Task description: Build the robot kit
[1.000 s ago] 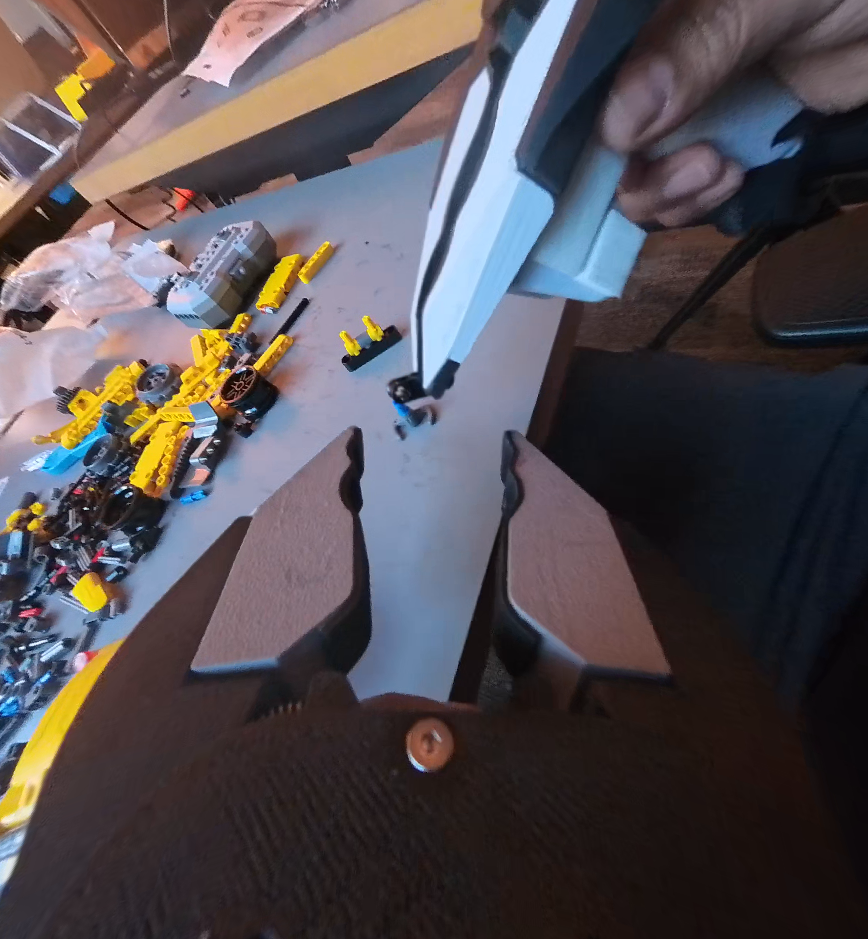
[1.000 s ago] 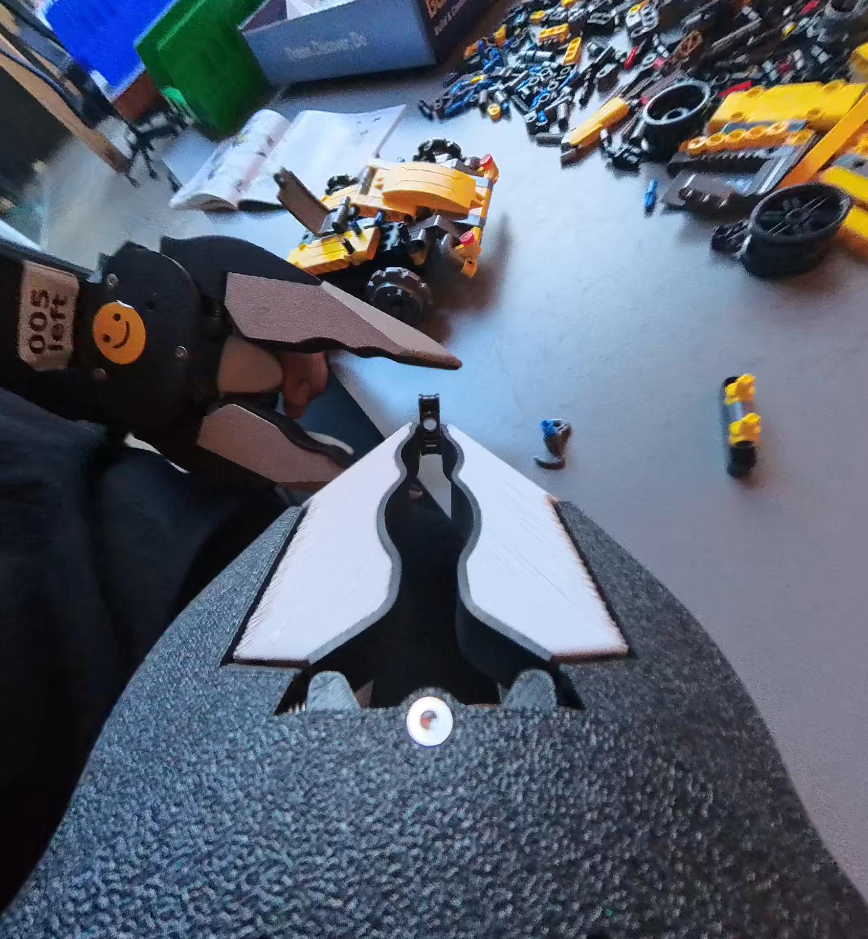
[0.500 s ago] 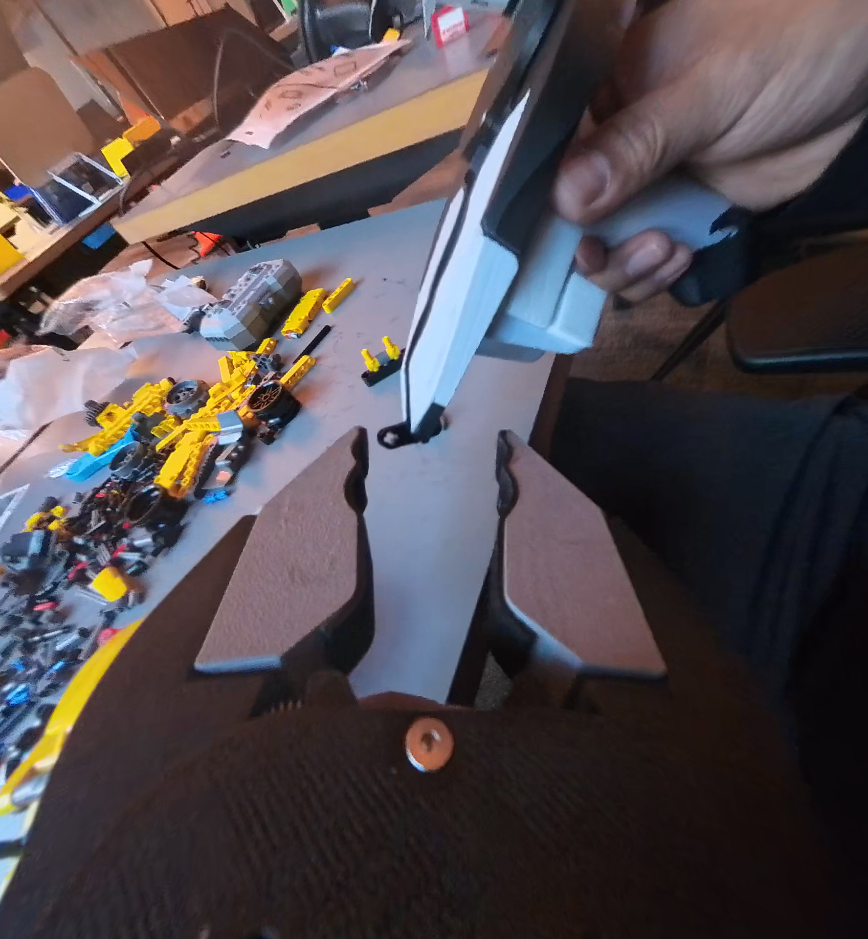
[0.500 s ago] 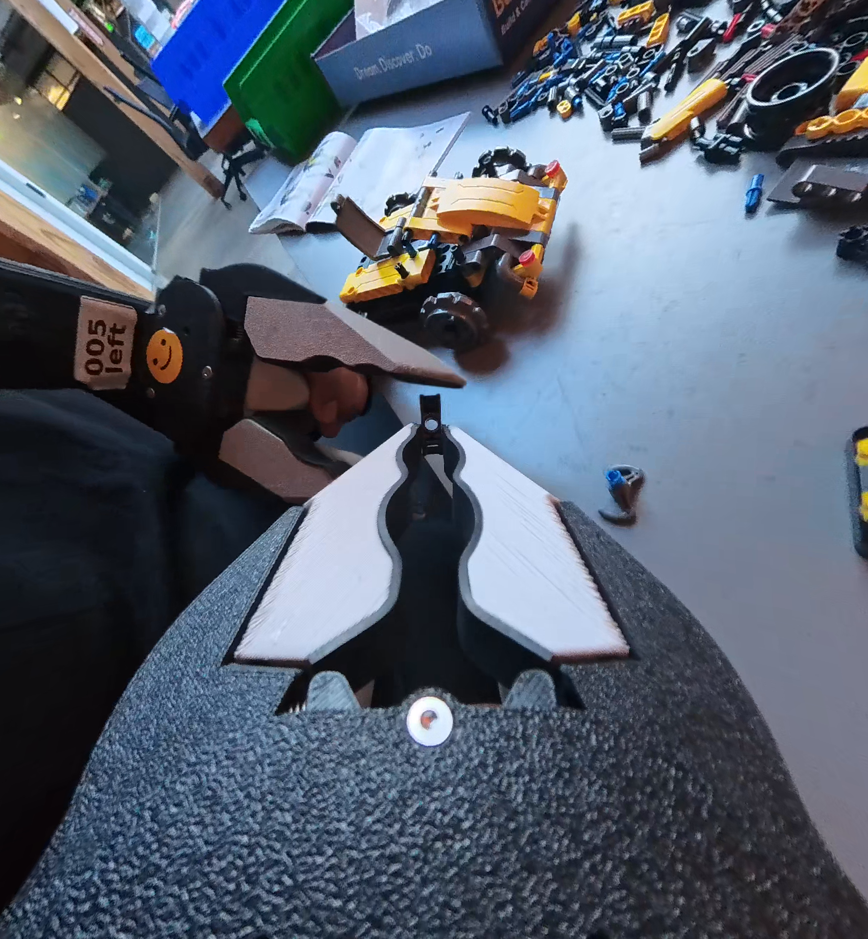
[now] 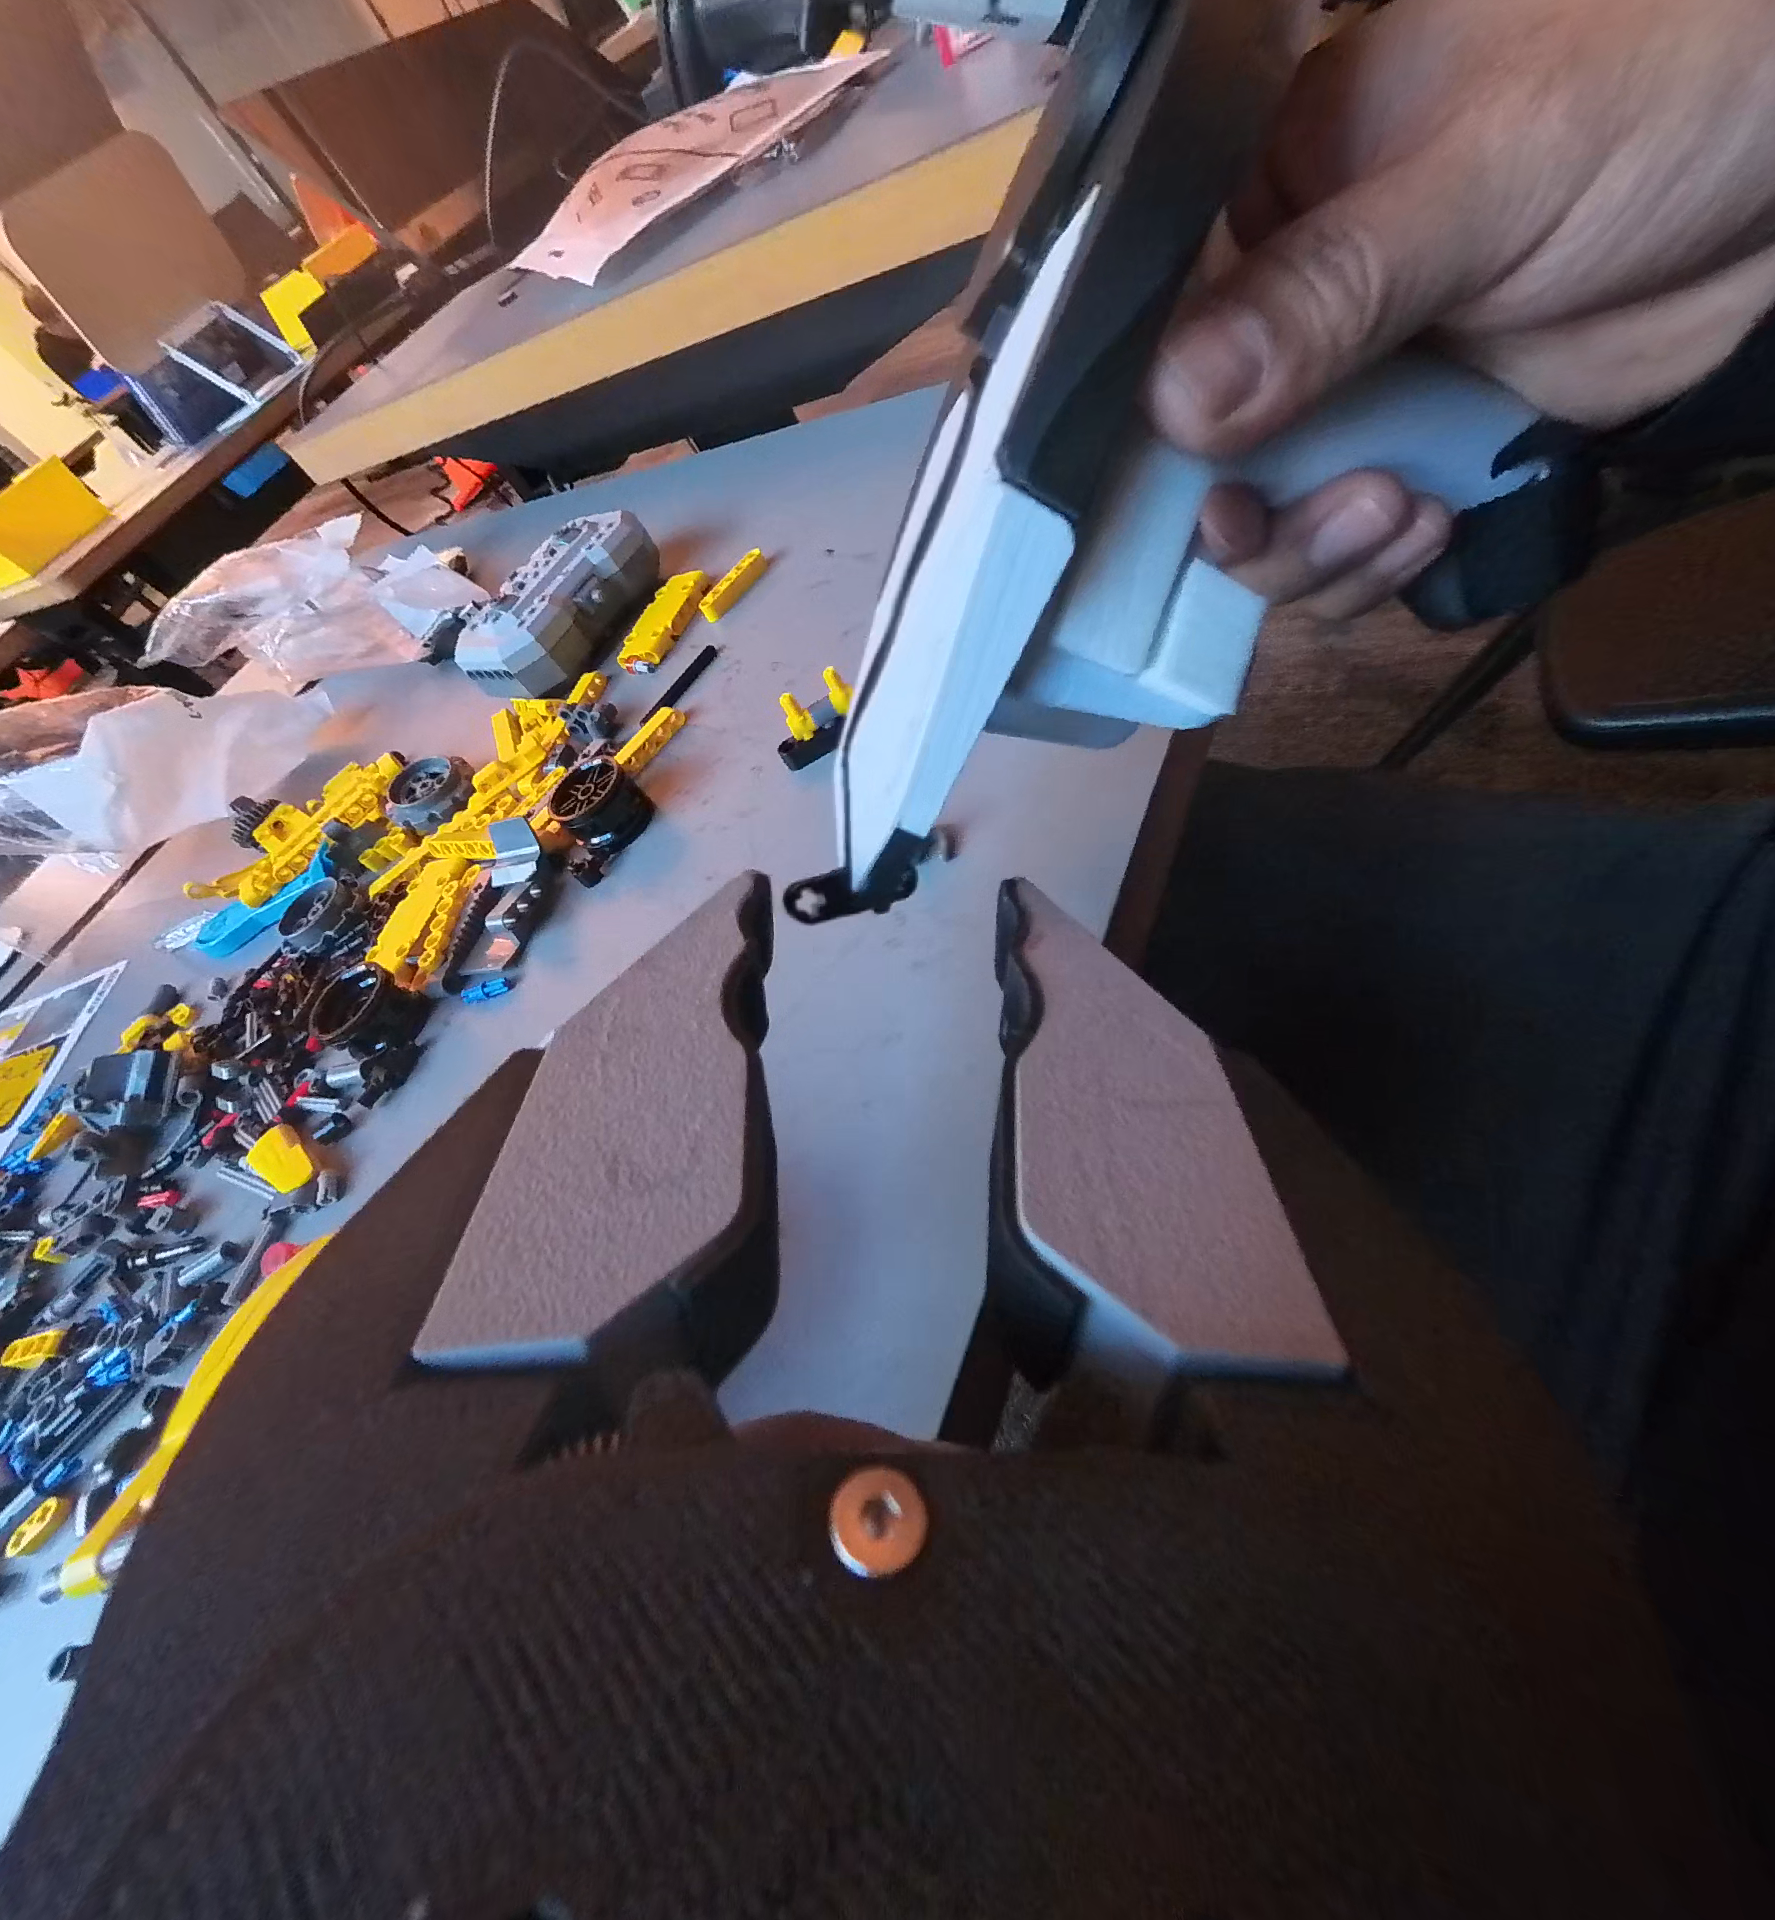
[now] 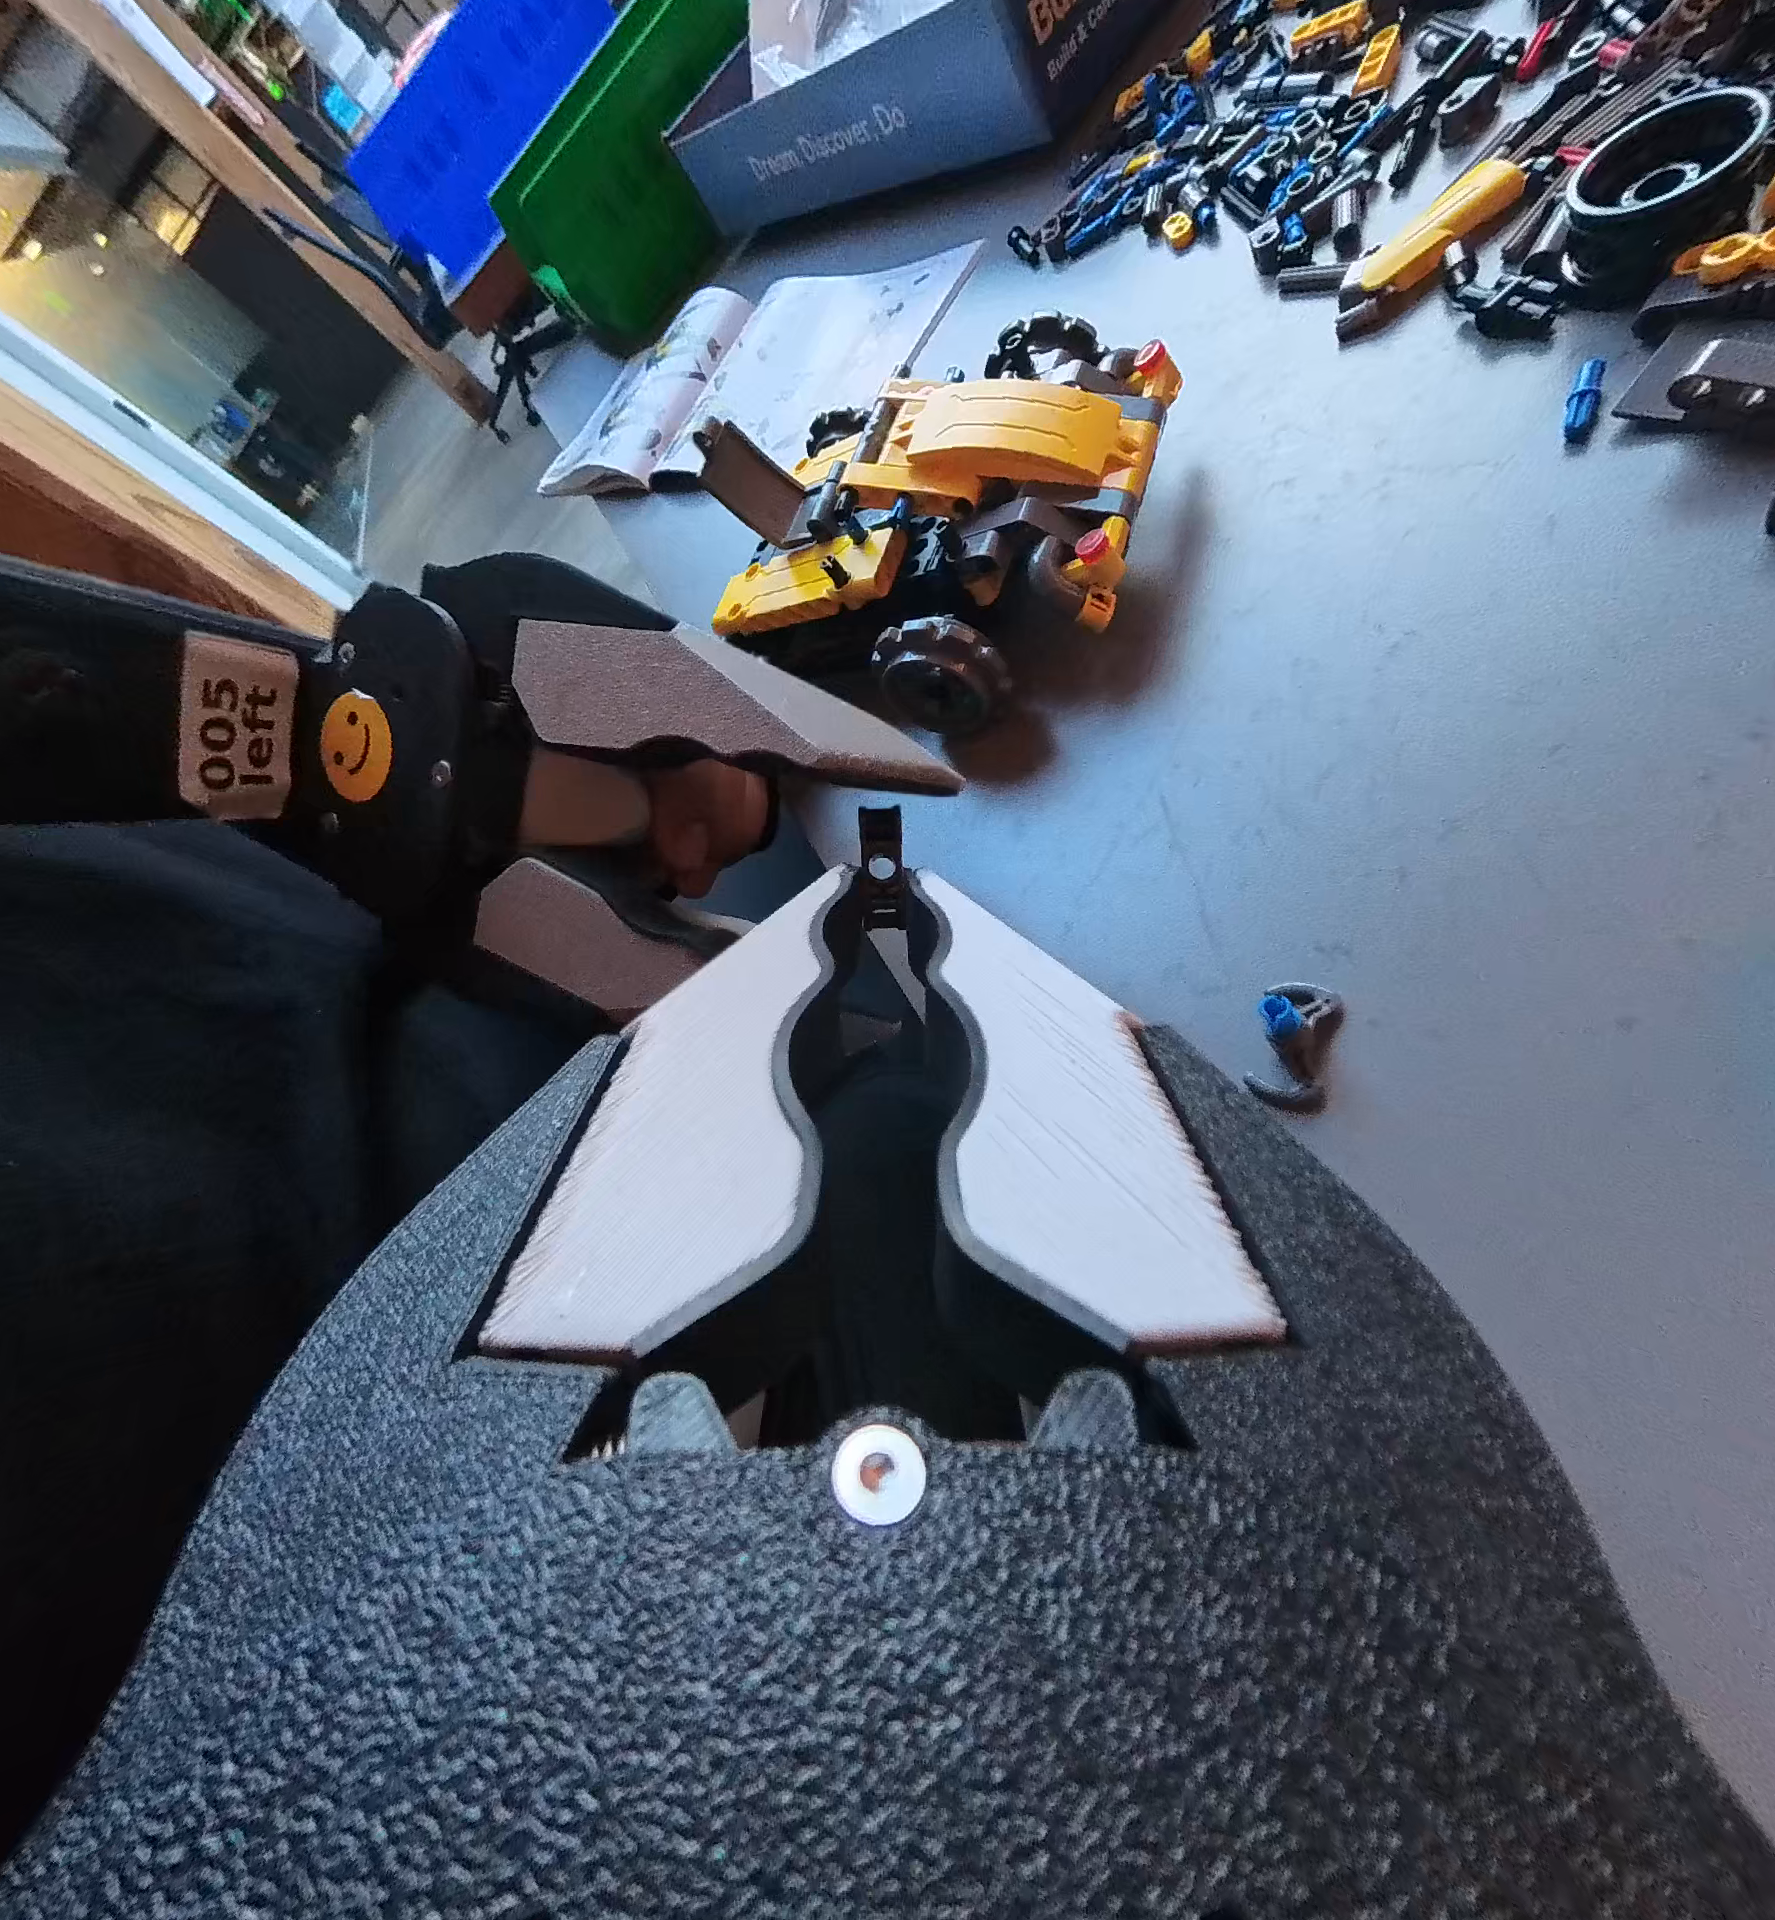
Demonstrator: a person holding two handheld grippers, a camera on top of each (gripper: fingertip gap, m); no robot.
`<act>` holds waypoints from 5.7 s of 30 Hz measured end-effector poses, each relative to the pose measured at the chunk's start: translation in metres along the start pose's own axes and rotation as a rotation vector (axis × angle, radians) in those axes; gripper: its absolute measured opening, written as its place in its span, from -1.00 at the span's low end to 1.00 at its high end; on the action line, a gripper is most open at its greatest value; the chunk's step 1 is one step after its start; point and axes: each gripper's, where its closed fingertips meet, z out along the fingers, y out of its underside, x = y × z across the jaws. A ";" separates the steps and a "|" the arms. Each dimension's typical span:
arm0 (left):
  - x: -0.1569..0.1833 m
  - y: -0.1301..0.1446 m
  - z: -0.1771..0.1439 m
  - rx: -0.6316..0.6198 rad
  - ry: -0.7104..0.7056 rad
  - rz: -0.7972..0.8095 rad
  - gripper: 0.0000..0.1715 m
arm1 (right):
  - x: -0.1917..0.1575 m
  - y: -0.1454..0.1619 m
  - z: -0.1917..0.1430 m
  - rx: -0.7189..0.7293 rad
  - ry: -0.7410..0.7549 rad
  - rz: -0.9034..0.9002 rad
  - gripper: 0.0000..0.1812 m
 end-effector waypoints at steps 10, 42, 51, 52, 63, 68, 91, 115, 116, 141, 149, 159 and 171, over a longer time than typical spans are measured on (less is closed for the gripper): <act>-0.007 -0.004 -0.003 0.014 -0.027 -0.030 -0.56 | -0.007 -0.003 -0.005 0.065 -0.053 0.057 -0.92; 0.008 -0.030 -0.010 0.181 0.169 -0.150 -0.77 | -0.016 0.002 -0.041 0.052 -0.084 -0.110 -0.82; 0.010 -0.043 -0.017 0.280 0.077 0.024 -0.77 | -0.033 -0.003 -0.037 0.095 -0.179 -0.023 -0.88; 0.012 -0.042 -0.016 0.273 0.067 0.046 -0.77 | -0.035 -0.003 -0.036 0.097 -0.179 -0.022 -0.88; 0.015 -0.039 -0.009 0.259 -0.025 0.189 -0.77 | -0.030 0.002 -0.035 0.126 -0.175 0.029 -0.91; 0.013 -0.042 -0.009 0.279 -0.057 0.222 -0.77 | -0.031 0.000 -0.034 0.131 -0.185 0.026 -0.91; -0.017 -0.006 0.034 -0.381 0.429 0.103 -0.77 | 0.062 0.022 -0.064 -0.033 0.465 -0.368 -0.93; 0.009 0.033 0.052 -0.573 0.740 0.147 -0.82 | 0.059 0.028 -0.064 -0.033 0.345 -0.380 -0.93; 0.007 0.031 0.052 -0.563 0.737 0.141 -0.82 | 0.059 0.026 -0.064 -0.033 0.343 -0.389 -0.92; -0.084 0.034 -0.066 -0.674 0.143 -0.064 0.03 | 0.069 0.021 -0.074 -0.097 0.434 -0.471 -0.93; -0.102 0.110 -0.115 -0.776 0.063 -0.373 0.07 | 0.059 0.014 -0.068 -0.069 0.391 -0.482 -0.93; -0.100 0.109 -0.094 -0.826 0.150 -0.234 0.04 | 0.053 0.012 -0.071 -0.048 0.389 -0.486 -0.93; -0.108 0.117 -0.086 -0.923 0.284 -0.193 -0.06 | 0.053 0.014 -0.072 -0.045 0.372 -0.476 -0.92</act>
